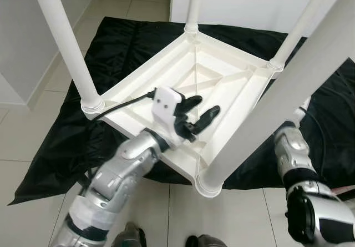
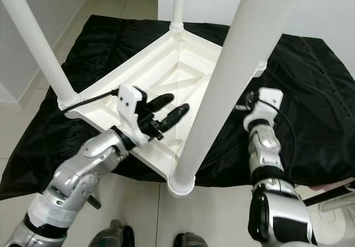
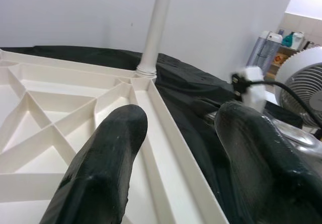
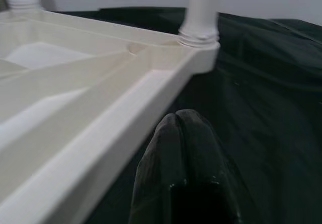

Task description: Building children table

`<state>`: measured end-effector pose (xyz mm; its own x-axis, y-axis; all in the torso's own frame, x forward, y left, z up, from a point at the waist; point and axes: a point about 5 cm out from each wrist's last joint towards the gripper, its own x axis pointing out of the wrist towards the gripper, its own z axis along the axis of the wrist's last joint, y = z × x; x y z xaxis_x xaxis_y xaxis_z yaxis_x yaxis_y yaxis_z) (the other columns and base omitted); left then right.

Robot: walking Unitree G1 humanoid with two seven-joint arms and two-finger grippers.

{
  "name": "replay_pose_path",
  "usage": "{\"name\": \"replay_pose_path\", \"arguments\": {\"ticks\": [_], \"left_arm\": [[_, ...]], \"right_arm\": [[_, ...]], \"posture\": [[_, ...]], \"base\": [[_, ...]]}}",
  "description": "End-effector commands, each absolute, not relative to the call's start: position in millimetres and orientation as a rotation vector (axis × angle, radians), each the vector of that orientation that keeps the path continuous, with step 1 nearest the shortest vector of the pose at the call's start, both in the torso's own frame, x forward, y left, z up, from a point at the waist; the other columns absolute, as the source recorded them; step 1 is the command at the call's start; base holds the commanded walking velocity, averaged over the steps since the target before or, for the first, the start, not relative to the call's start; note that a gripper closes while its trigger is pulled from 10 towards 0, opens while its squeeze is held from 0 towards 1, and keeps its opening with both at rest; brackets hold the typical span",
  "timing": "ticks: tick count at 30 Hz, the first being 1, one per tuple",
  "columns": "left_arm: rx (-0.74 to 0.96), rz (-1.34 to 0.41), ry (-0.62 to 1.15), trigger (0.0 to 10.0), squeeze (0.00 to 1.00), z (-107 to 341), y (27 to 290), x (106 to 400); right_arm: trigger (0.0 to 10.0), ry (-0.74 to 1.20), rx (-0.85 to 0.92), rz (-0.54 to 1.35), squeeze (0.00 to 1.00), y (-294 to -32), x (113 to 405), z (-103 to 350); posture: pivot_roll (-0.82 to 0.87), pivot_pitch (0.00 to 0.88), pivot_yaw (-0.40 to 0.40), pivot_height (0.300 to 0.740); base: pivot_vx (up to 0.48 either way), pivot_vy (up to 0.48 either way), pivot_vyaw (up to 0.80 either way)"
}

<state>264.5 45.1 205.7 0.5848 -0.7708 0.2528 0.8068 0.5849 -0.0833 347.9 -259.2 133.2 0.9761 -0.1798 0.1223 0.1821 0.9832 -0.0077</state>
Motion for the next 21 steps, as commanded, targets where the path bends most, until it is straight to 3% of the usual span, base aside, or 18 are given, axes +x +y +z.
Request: {"name": "replay_pose_path", "arguments": {"ticks": [1, 9, 10, 11, 12, 21], "left_arm": [[-0.184, -1.043, -0.209, 10.0, 0.00, 205, 44, 261], [-0.109, -1.161, -0.171, 10.0, 0.00, 193, 65, 251], [-0.105, -1.175, -0.156, 10.0, 0.00, 191, 66, 249], [-0.105, -1.175, -0.156, 10.0, 0.00, 191, 66, 249], [-0.095, -1.192, -0.143, 10.0, 0.00, 189, 67, 246], [-0.077, -1.240, -0.118, 10.0, 0.00, 185, 70, 237]], "right_arm": [[10.0, -0.186, -0.013, -0.162, 0.00, -256, 344, 140], [10.0, -0.308, -0.006, 0.044, 0.00, -230, 311, 149], [10.0, -0.306, 0.002, 0.065, 0.65, -227, 306, 149], [10.0, -0.306, 0.002, 0.065, 0.65, -227, 306, 149], [10.0, -0.301, -0.003, 0.121, 1.00, -223, 299, 149], [10.0, -0.268, -0.016, 0.282, 1.00, -210, 277, 150]], "posture": [[0.04, 0.062, -0.015, 0.740], [0.02, 0.061, -0.005, 0.740], [0.02, 0.061, -0.005, 0.740], [0.02, 0.061, -0.005, 0.740], [0.01, 0.060, 0.002, 0.740], [0.01, 0.062, 0.007, 0.740]], "base": [[0.000, 0.000, 0.00], [0.000, 0.000, 0.00], [0.000, 0.000, 0.00], [0.000, 0.000, 0.00], [0.000, 0.000, 0.00], [0.000, 0.000, 0.00]]}}
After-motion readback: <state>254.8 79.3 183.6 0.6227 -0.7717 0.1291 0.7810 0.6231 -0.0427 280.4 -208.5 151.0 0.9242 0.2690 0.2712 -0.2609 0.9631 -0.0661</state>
